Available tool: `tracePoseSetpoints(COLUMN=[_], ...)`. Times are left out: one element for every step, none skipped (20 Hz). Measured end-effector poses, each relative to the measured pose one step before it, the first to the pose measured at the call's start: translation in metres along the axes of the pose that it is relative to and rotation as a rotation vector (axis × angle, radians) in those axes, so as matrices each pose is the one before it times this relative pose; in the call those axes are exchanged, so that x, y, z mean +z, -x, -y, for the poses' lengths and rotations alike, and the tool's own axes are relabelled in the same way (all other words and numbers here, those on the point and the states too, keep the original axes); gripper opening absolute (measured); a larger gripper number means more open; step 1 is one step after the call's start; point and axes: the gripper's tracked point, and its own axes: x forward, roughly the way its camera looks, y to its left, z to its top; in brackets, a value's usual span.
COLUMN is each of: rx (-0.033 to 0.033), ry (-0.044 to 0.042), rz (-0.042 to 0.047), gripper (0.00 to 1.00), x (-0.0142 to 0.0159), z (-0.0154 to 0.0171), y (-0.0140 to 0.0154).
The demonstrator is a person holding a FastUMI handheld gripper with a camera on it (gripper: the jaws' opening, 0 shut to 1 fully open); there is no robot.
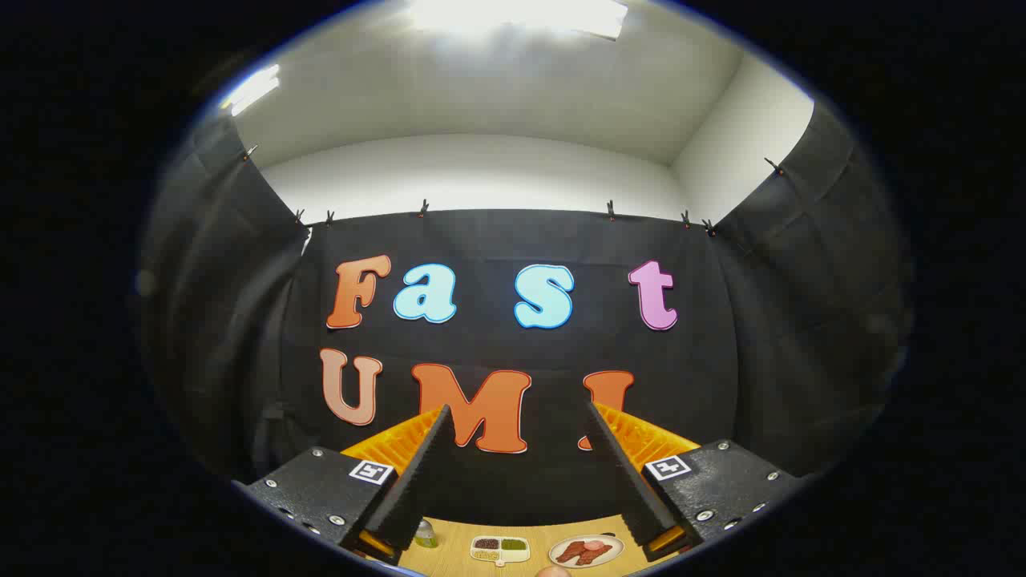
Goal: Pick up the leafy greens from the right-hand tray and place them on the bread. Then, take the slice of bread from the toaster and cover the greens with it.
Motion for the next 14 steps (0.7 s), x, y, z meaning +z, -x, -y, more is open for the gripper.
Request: tracePoseSetpoints(rx=[0.00063,0.00151,0.00273,0.00762,0.00637,0.00545,0.00317,0.00179,0.00265,0.00429,0.00235,-0.00015,-0.00163,-0.00527], ry=[0.00108,0.00045,-0.00048,-0.00354,-0.00598,-0.00345,-0.00332,-0.00424,-0.00624,-0.00547,-0.00205,0.00195,0.00508,0.00519], rz=[-0.00023,-0.00021,-0.00265,-0.00466,-0.00488,-0.00587,-0.00412,-0.00298,-0.00315,-0.00488,-0.00432,-0.00311,-0.00153,0.00072], gripper=[0.98,0.98,0.98,0.98,0.98,0.98,0.98,0.98,0.98,0.98,0.98,0.98,0.98,0.98], x=[-0.00005,0.00032,-0.00021,-0.00143,-0.00059,-0.00109,-0.00014,-0.00022,-0.00064,-0.00139,-0.00121,-0.00038,-0.00063,0.00029], z=[-0.00013,0.00024,-0.00071,-0.00134,-0.00111,0.00039,0.00029,-0.00041,-0.00023,-0.00085,-0.00010,0.00086,0.00081,0.00142], y=[-0.00004,0.00034,0.00032,0.00089,0.00057,0.00067,0.00035,-0.00001,-0.00011,0.00058,0.00021,-0.00010,-0.00046,-0.00063])
